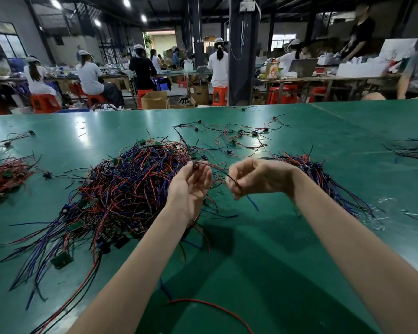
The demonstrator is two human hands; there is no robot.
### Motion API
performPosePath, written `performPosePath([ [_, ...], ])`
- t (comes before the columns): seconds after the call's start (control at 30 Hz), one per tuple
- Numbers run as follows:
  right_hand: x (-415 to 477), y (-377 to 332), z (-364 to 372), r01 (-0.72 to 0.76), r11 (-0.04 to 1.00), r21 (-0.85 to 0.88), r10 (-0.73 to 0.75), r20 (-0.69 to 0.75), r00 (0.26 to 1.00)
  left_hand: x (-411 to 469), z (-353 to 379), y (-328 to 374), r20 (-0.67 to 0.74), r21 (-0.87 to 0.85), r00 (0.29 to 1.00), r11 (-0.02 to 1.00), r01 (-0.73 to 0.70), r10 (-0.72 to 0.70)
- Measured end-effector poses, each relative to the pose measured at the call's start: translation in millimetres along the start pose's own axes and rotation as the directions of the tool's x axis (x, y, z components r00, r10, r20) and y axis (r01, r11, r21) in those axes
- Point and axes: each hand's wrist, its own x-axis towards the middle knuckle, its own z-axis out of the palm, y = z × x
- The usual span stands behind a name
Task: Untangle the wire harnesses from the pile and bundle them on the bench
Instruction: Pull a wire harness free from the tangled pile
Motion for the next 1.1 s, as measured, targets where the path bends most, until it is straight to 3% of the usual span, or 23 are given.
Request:
performPosePath([
  [0.07, -10.0, 11.9, -5.6, -0.047, 0.999, -0.002, 0.047, -0.011, 0.999, -6.2, 4.1, -4.9, 0.081, 0.125, 0.996, 0.992, 0.02, -0.031],
  [0.13, -15.7, 20.2, -7.6, -0.042, 0.996, 0.08, 0.052, -0.125, 0.991, -13.9, 8.1, -10.0, 0.171, 0.344, 0.985, 0.939, -0.032, -0.029],
  [0.2, -17.4, 26.8, -8.6, -0.003, 0.989, 0.145, 0.048, -0.31, 0.949, -20.6, 9.3, -16.6, 0.264, 0.584, 0.964, 0.793, -0.173, 0.016],
  [0.27, -16.3, 32.8, -8.1, 0.078, 0.983, 0.167, 0.006, -0.449, 0.893, -24.9, 7.9, -23.0, 0.344, 0.707, 0.938, 0.647, -0.285, 0.037],
  [0.33, -15.3, 39.0, -4.2, 0.15, 0.973, 0.176, -0.045, -0.489, 0.871, -25.4, 5.3, -27.5, 0.397, 0.765, 0.917, 0.536, -0.356, 0.041],
  [0.5, -14.4, 49.5, 12.8, 0.165, 0.976, 0.143, -0.078, -0.478, 0.875, -16.7, -4.5, -32.2, 0.484, 0.826, 0.871, 0.285, -0.486, 0.083],
  [0.63, -9.1, 48.2, 21.8, 0.268, 0.941, 0.207, -0.1, -0.586, 0.804, -12.8, -10.2, -34.0, 0.531, 0.824, 0.833, 0.134, -0.55, 0.153],
  [0.73, -7.2, 49.6, 25.7, 0.315, 0.929, 0.192, -0.121, -0.648, 0.752, -10.7, -11.3, -36.6, 0.506, 0.815, 0.839, 0.207, -0.541, 0.202],
  [0.87, -6.0, 50.6, 25.7, 0.349, 0.928, 0.129, -0.163, -0.704, 0.692, -9.4, -12.0, -38.1, 0.344, 0.707, 0.927, 0.61, -0.359, 0.146],
  [0.93, -5.5, 51.4, 26.4, 0.336, 0.936, 0.104, -0.167, -0.71, 0.684, -9.0, -11.8, -36.1, 0.297, 0.627, 0.952, 0.738, -0.251, 0.073],
  [1.1, -4.3, 52.5, 29.6, 0.319, 0.936, 0.148, -0.127, -0.705, 0.698, -6.8, -9.7, -33.3, 0.263, 0.555, 0.964, 0.81, -0.193, 0.049],
])
